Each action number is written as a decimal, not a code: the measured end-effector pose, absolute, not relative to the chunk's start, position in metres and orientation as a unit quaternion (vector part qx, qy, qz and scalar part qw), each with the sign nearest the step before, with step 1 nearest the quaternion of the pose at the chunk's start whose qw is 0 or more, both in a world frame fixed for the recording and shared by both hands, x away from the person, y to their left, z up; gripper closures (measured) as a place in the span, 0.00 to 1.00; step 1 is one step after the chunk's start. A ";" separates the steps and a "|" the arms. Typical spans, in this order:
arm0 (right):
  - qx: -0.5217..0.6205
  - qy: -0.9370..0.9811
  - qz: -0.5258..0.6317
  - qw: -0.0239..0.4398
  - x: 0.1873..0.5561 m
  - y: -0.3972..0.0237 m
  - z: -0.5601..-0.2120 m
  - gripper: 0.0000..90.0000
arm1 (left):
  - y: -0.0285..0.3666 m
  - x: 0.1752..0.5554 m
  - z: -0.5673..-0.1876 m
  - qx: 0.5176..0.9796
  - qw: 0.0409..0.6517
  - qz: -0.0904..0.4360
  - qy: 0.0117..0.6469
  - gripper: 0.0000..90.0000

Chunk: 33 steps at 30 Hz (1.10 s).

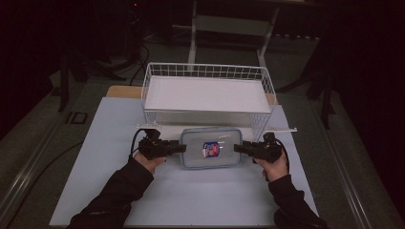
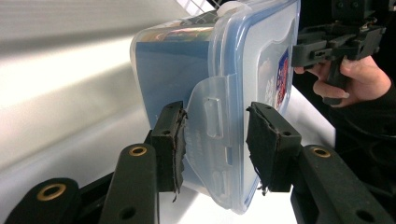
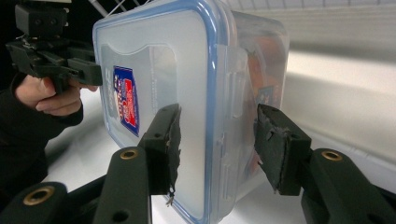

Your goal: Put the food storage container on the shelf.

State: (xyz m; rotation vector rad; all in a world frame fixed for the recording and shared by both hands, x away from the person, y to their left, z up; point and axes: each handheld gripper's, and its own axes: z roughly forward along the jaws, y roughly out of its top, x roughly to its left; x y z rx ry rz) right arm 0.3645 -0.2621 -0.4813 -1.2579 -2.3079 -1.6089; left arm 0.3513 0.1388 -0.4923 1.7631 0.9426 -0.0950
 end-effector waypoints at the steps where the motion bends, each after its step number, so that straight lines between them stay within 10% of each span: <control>1: -0.407 -0.747 -0.524 0.028 0.367 -0.262 -0.482 0.57 | 0.139 0.353 -0.493 0.740 0.543 -0.034 0.396 0.64; 33: -0.442 -0.722 -0.533 0.001 0.402 -0.259 -0.503 0.55 | 0.134 0.395 -0.514 0.707 0.565 -0.006 0.425 0.61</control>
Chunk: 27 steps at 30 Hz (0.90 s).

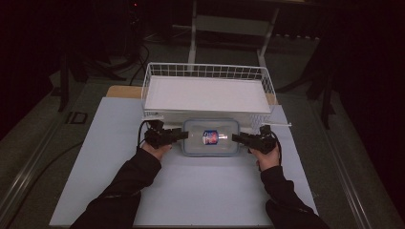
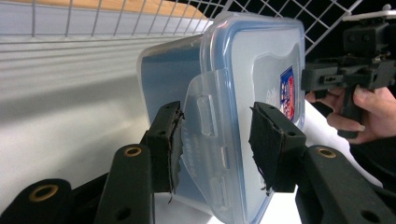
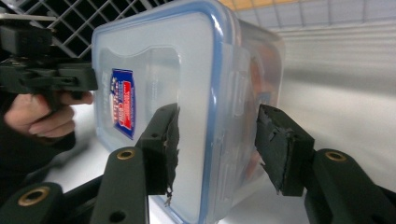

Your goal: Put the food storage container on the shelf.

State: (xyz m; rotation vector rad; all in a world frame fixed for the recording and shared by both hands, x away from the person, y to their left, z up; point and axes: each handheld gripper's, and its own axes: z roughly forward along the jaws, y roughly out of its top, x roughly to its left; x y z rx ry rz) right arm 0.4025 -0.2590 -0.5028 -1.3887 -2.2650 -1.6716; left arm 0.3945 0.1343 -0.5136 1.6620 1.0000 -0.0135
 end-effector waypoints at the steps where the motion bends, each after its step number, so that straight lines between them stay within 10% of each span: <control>1: -0.445 -0.721 -0.532 -0.005 0.402 -0.258 -0.502 0.55 | 0.133 0.395 -0.514 0.707 0.565 -0.003 0.425 0.60; 27: -0.496 -0.706 -0.487 -0.133 0.404 -0.238 -0.494 0.40 | 0.121 0.406 -0.518 0.690 0.567 0.082 0.443 0.47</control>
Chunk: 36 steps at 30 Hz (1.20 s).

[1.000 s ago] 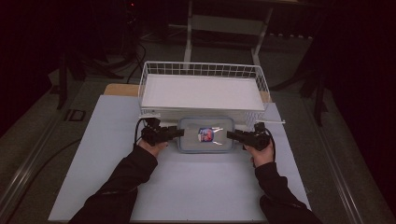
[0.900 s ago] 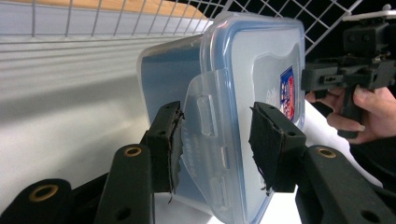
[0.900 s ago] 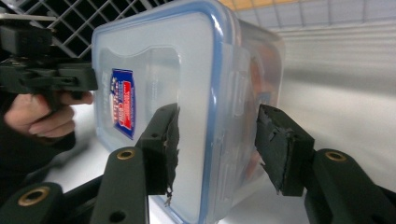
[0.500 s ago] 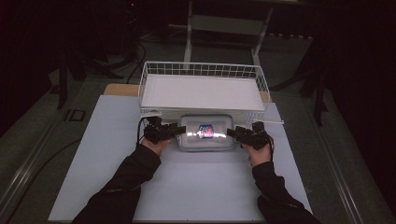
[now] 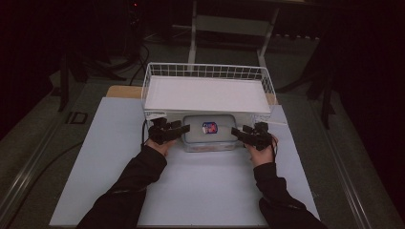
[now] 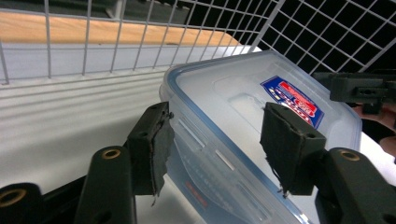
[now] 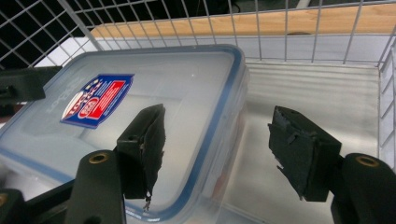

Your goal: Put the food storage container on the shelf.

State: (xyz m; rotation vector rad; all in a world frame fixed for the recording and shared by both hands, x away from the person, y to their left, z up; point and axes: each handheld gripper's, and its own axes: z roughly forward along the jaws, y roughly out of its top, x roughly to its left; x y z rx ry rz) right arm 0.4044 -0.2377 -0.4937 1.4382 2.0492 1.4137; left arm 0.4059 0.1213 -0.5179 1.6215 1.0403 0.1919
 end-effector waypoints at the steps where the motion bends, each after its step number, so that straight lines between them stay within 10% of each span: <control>1: 0.497 0.705 0.488 0.133 0.405 -0.237 -0.494 0.40 | 0.121 0.406 -0.518 0.690 0.567 0.084 0.441 0.47; 36: 0.428 0.726 0.524 0.124 0.346 -0.213 -0.474 0.36 | 0.142 0.334 -0.499 0.715 0.581 0.048 0.386 0.01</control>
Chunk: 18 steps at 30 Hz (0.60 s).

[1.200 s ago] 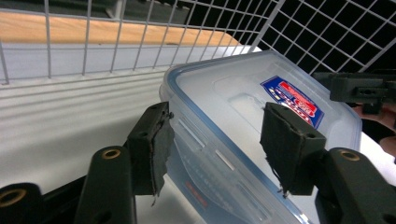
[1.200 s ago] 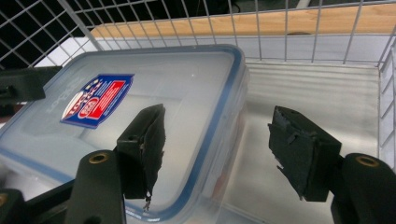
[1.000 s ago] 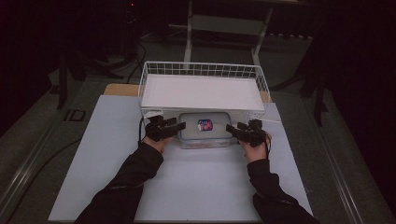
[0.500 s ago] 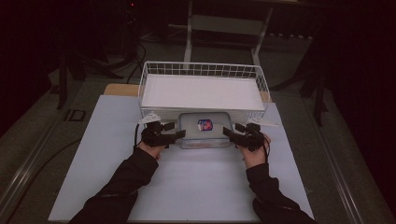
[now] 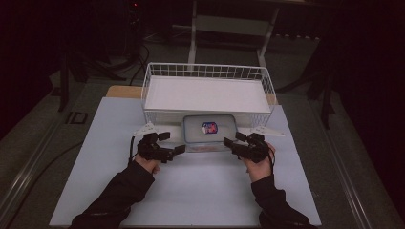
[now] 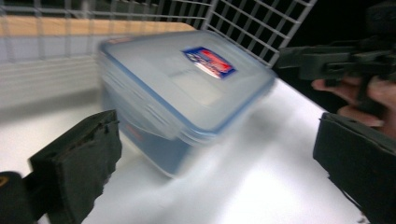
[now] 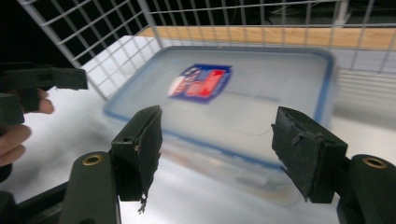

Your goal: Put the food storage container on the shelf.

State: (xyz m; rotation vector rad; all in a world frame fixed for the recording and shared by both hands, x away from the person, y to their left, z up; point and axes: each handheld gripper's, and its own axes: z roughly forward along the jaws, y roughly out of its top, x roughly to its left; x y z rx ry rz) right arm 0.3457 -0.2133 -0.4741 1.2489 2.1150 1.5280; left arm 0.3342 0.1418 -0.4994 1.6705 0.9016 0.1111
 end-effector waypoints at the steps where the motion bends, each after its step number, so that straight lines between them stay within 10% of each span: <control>1: 0.426 0.727 0.526 0.120 0.343 -0.212 -0.474 0.36 | 0.143 0.331 -0.499 0.716 0.582 0.044 0.384 0.01; 18: 0.386 0.767 0.507 0.070 0.318 -0.190 -0.495 0.85 | 0.145 0.311 -0.500 0.722 0.580 0.073 0.370 0.01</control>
